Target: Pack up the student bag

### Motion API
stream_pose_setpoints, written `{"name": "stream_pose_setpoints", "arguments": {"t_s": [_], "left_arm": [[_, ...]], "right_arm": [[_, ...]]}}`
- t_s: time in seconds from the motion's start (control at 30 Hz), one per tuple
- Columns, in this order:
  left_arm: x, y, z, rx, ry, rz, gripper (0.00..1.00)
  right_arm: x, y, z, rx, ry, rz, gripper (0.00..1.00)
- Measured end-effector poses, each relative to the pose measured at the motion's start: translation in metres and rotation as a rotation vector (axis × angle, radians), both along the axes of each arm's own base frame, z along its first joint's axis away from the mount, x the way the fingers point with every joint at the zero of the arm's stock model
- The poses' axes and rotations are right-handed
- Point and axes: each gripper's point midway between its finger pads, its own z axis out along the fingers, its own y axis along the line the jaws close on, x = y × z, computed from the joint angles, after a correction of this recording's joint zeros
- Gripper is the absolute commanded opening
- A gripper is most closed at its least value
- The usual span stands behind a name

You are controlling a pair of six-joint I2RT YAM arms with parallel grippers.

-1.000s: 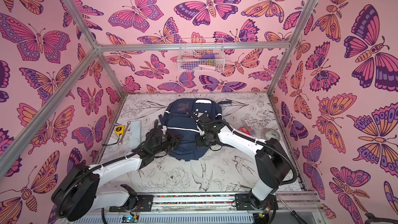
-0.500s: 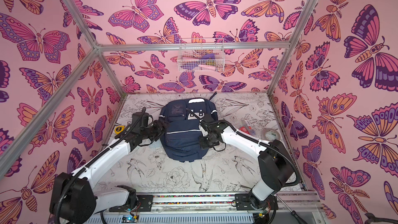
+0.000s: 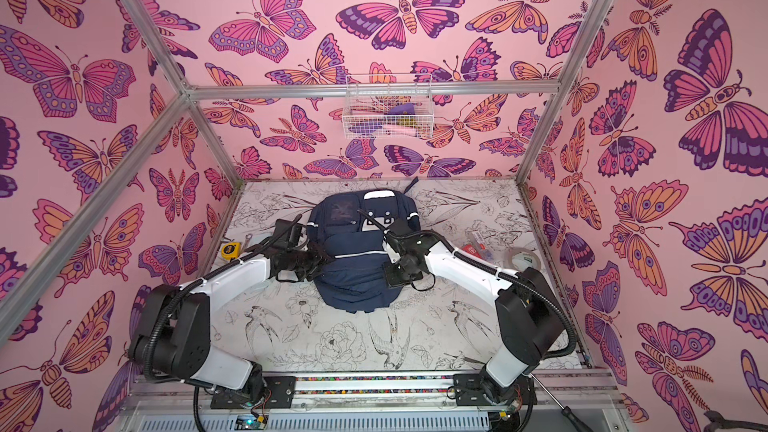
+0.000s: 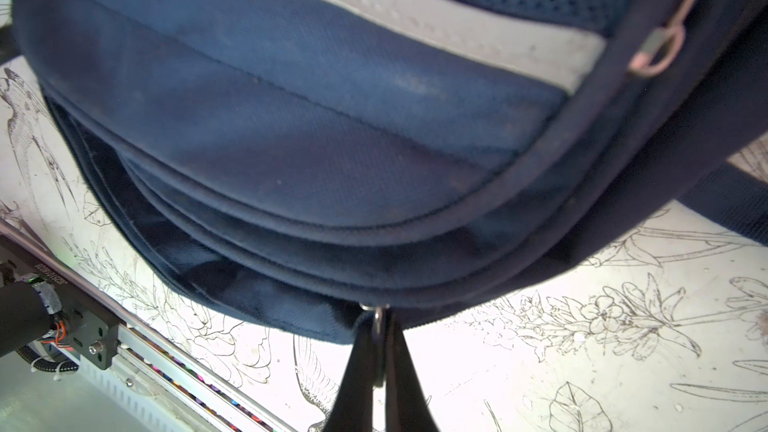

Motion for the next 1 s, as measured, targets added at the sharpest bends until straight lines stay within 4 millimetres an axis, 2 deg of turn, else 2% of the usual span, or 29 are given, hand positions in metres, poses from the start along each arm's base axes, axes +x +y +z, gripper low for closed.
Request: {"name": "stream_pose_setpoints", "arguments": {"t_s": [0.07,0.1,0.27,0.37,0.43,0.57,0.63,0.7,0.87,1.0], "left_arm": [[0.002,-0.001,0.001,-0.023,0.006,0.012,0.07],[0.005,-0.003,0.002,-0.042,0.002,0.022,0.00],[0.022,-0.017,0.017,-0.202,-0.067,0.082,0.00],[0.022,-0.024,0.025,-0.286,-0.085,0.132,0.00],[0.019,-0.030,0.039,-0.327,-0.105,0.156,0.00],[0.013,-0.047,0.082,-0.393,-0.195,0.174,0.00],[0.012,-0.053,0.092,-0.411,-0.218,0.185,0.00],[0.011,-0.059,0.095,-0.418,-0.226,0.199,0.00],[0.001,-0.073,0.084,-0.406,-0.208,0.216,0.00],[-0.001,-0.070,0.075,-0.395,-0.199,0.240,0.00]], "right_arm": [[0.000,0.000,0.001,-0.002,0.002,-0.001,0.00],[0.000,-0.001,0.002,-0.005,0.004,-0.002,0.00],[-0.002,-0.002,0.003,-0.016,0.016,-0.002,0.00],[-0.004,-0.003,0.006,-0.023,0.030,-0.001,0.00],[-0.006,0.002,0.010,-0.011,0.036,0.008,0.00],[-0.010,0.027,0.025,0.050,0.042,0.056,0.00],[-0.011,0.043,0.031,0.081,0.048,0.080,0.00],[-0.012,0.061,0.036,0.108,0.056,0.104,0.00],[-0.015,0.117,0.042,0.181,0.064,0.168,0.00],[-0.010,0.127,0.037,0.195,0.071,0.137,0.00]]}}
